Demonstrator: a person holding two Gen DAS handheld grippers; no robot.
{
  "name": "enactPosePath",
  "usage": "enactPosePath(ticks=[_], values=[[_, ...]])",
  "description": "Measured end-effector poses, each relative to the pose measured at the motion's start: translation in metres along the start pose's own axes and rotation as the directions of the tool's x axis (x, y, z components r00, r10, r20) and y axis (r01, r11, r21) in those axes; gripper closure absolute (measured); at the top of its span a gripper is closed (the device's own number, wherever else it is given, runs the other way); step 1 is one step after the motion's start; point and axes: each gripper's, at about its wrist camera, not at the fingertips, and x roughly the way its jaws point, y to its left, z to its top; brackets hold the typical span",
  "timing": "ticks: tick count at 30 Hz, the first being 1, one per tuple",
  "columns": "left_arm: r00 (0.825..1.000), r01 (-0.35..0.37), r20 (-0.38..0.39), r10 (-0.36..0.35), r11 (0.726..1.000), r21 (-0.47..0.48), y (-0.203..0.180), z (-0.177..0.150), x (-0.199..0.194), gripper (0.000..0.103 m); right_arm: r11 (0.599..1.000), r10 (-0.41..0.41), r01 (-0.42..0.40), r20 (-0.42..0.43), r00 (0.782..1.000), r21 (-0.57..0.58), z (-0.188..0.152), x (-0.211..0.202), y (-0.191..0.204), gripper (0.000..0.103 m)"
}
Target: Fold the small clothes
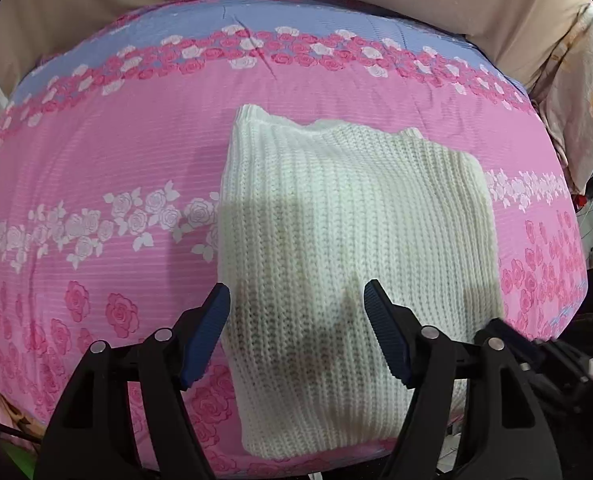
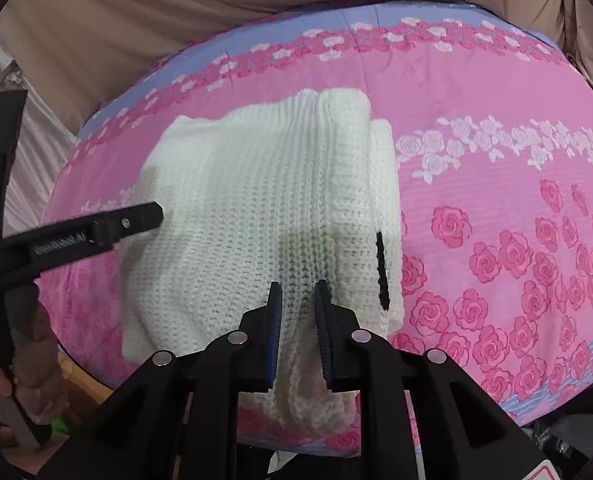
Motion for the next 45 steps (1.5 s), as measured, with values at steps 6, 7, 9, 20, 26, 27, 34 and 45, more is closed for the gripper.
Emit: enactPosePath(ticks=[6,7,9,20,26,27,34,45], values=[[1.000,-0.007,-0.006,0.007,1.000,0.003,-0.002,-0.013,-0.008,0.036,0.999,-0.029,0.028,-0.063,0.998,-0.019,-0.019,0.016,-0.005,0.087],[1.000,-0.008,-0.011,0.008,1.000,0.006,-0.002,-0.015,-0.007,0.036,1.000,-0.028,0.027,-0.093,0.995,-0.015,-0.026,0.028,-0.010,0.091],[0.999,-0.017,-0.032,0.017,1.000,0.003,0.000,-0.021,-0.003,0.036,1.000,-0.009,0.010,-0.094,0.995,0.009,-0.027,0.027,-0.015,0.092],[0.992,-0.043,-0.121,0.037,0.998,-0.050,0.020,-0.045,0.022,0.034,0.991,-0.068,0.062,-0.051,0.996,-0.115,-0.023,0.036,0.004,0.088],[0.997,-0.065,-0.035,0.064,0.997,-0.032,0.016,-0.043,-0.008,0.036,0.997,0.024,-0.022,0.020,1.000,-0.071,-0.006,-0.017,0.012,0.081],[0.997,-0.067,-0.030,0.067,0.998,-0.022,0.014,-0.042,-0.009,0.036,0.997,0.040,-0.039,0.025,0.999,-0.062,-0.002,-0.019,0.012,0.081],[0.990,-0.106,-0.100,0.100,0.992,-0.062,0.018,-0.052,0.024,0.030,0.999,0.014,-0.016,-0.065,0.998,-0.029,0.016,0.047,-0.022,0.088],[0.979,-0.203,-0.035,0.200,0.969,-0.142,-0.005,-0.071,-0.014,0.031,0.979,0.077,-0.079,-0.017,0.997,-0.190,-0.012,-0.022,-0.003,0.071]])
